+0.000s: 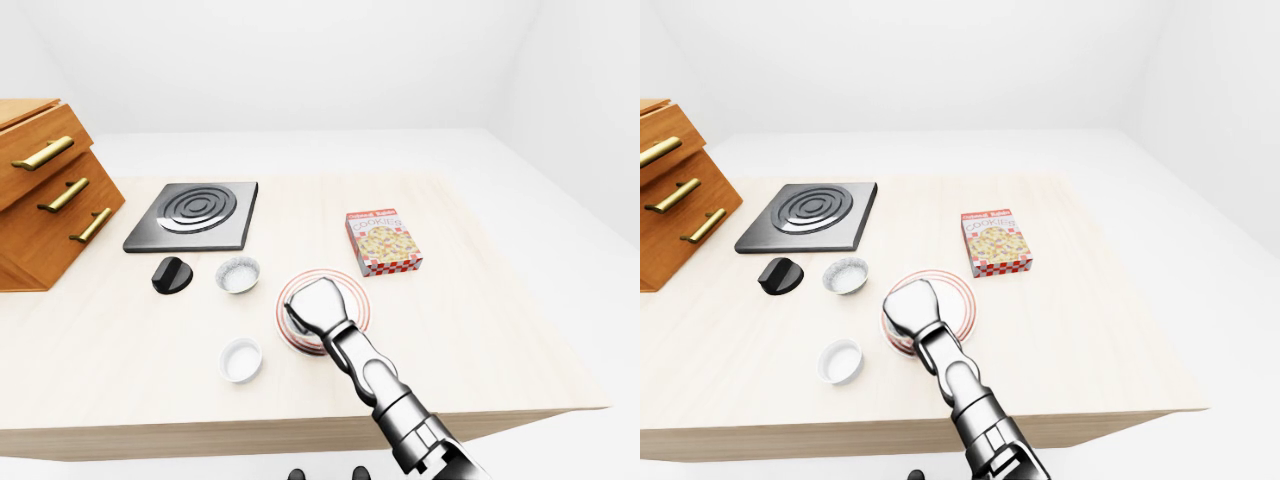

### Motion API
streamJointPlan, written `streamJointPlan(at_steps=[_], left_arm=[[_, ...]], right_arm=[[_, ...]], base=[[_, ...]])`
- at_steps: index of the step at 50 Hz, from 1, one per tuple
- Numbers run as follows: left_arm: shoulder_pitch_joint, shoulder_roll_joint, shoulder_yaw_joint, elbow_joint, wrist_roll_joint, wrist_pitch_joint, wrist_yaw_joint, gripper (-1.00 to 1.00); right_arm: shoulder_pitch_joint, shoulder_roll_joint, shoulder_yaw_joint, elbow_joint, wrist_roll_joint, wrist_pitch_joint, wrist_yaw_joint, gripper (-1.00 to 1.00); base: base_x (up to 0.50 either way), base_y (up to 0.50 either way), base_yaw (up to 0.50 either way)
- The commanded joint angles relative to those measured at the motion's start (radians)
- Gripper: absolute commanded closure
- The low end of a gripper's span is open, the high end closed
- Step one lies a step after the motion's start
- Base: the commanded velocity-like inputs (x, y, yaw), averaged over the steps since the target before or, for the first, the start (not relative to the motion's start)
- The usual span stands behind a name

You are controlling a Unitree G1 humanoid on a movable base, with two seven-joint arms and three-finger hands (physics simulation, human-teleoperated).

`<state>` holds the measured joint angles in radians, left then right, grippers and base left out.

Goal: Pick the akita bowl next to the plate and place it on the plate.

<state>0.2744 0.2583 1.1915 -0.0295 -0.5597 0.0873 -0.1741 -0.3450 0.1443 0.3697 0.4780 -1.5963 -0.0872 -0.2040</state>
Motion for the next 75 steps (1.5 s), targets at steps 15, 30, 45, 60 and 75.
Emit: streamJointPlan(at_steps=[15, 30, 45, 60, 75], left_arm=[[0.000, -0.003, -0.003, 0.001, -0.004, 0.000, 0.002, -1.00], [0.005, -0.001, 0.007, 0.002, -0.011, 0.000, -0.001, -1.00], [0.005, -0.001, 0.007, 0.006, -0.017, 0.000, 0.000, -1.00], [0.010, 0.007, 0.020, 0.021, -0.026, 0.000, 0.001, -1.00], [0.015, 0.015, 0.046, 0.039, -0.024, 0.000, 0.033, -1.00]], right_arm=[[-0.077, -0.001, -0.038, 0.104, -0.012, 0.000, -0.068, 1.00], [-0.079, 0.004, -0.036, 0.108, -0.019, 0.000, -0.068, 1.00], [-0.105, 0.008, -0.043, 0.172, -0.028, 0.000, -0.093, 1.00], [-0.085, 0.007, -0.043, 0.127, -0.022, 0.000, 0.005, -1.00], [0.017, -0.049, -0.068, -0.281, 0.051, 0.000, 0.390, -1.00]], base=[[0.00, 0.00, 0.00], [0.00, 0.00, 0.00], [0.00, 0.00, 0.00], [0.00, 0.00, 0.00], [0.00, 0.00, 0.00]])
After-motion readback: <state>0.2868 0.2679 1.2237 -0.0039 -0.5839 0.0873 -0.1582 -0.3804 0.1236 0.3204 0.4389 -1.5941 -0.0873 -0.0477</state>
